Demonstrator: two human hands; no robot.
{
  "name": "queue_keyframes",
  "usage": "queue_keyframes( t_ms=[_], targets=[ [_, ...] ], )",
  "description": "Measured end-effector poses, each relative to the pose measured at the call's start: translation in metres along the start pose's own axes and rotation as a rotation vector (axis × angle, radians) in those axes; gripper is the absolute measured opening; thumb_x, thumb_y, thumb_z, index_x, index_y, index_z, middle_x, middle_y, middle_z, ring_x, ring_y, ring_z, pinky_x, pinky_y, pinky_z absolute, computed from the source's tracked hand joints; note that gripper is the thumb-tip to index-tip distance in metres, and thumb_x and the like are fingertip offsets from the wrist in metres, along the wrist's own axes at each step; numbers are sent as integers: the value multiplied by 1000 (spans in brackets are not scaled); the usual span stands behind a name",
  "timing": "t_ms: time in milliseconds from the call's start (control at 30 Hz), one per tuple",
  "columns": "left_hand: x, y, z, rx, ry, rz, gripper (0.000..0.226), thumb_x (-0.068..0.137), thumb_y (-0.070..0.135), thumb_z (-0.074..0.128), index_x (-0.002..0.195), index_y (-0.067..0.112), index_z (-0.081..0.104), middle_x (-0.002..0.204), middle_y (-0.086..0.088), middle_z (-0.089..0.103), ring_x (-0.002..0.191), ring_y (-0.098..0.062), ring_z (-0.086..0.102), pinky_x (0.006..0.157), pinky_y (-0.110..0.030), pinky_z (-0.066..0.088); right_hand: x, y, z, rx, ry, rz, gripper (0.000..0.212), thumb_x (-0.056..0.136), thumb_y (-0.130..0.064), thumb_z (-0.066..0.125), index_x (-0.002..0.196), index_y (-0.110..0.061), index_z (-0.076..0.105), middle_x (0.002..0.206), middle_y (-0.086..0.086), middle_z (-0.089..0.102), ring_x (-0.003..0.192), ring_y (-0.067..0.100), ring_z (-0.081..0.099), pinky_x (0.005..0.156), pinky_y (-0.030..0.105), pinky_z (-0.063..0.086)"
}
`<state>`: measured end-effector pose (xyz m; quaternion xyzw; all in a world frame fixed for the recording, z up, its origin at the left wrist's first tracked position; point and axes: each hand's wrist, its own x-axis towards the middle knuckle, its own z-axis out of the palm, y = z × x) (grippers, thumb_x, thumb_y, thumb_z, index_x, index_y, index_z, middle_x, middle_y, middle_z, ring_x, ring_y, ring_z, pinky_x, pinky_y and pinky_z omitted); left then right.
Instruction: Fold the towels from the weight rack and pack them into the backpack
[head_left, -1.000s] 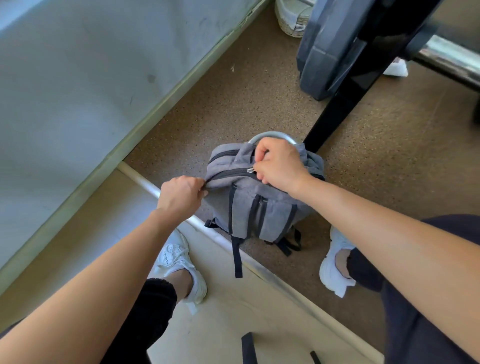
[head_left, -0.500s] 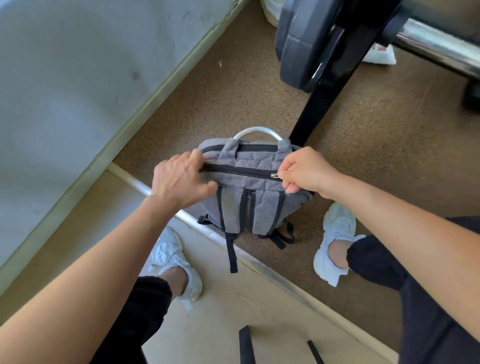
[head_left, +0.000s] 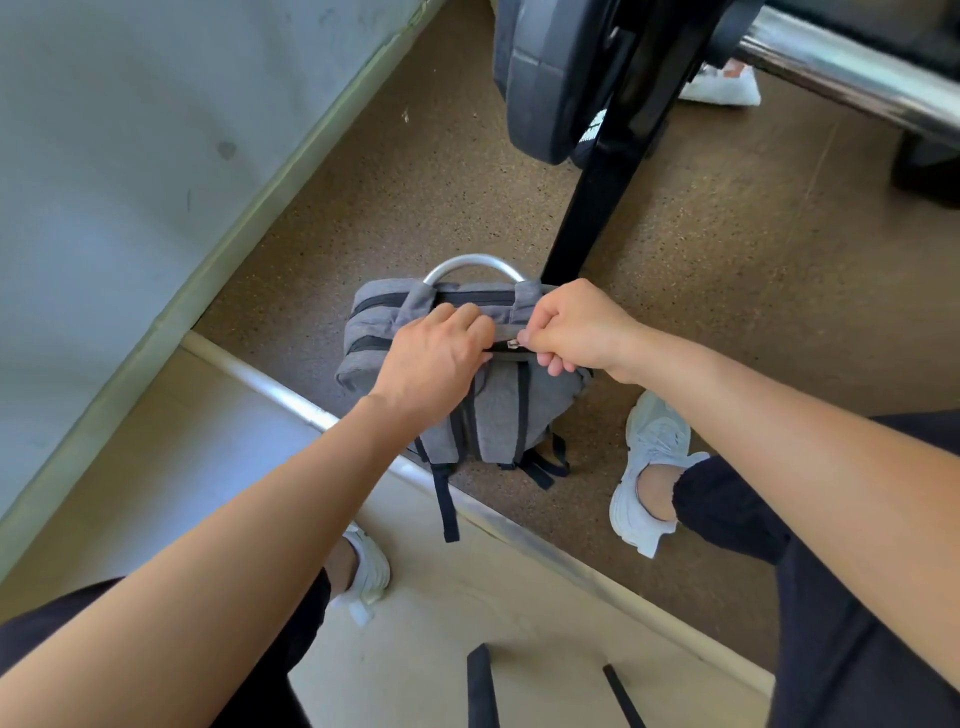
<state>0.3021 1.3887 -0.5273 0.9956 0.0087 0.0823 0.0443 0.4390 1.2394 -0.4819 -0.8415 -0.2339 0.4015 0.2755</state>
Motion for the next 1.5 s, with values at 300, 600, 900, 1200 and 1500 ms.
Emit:
queue_keyframes(
  t_ms=[300,600,900,1200,1500],
  targets=[
    [-7,-14,-4,-7,-64,-65,18,96,26,65,90,13,54,90,-5,56,80,-31,58,47,-33,33,3,66,-25,-29,64,150,15,95,-18,65,83,-10,70,77,10,72,59,15,65,55,25,51],
    [-13,-17,-9,-39,-107,-101,16,96,27,63,92,16,53,94,-2,54,85,-29,57,46,-36,41,30,134,22,213,111,361,6,95,-12,67,89,-11,69,80,12,72,66,20,68,57,28,54],
    [-12,-16,-6,-82,-117,-139,13,96,20,66,93,14,55,94,-2,55,86,-31,57,48,-33,35,47,150,67,388,211,441,14,99,-12,61,113,-13,66,89,13,74,66,18,72,47,21,52],
    [-10,-7,-10,-88,-113,-158,19,95,21,66,111,11,67,103,-10,64,90,-38,62,69,-46,51,6,155,65,429,139,554,32,102,-29,57,127,-11,62,97,10,73,80,20,71,71,31,61],
    [-38,10,-49,-257,-158,-236,34,92,21,70,125,14,68,122,-8,65,104,-33,67,71,-43,57,-43,87,52,224,125,330,22,102,-19,48,108,-13,69,98,10,72,87,26,72,73,35,63]
  ],
)
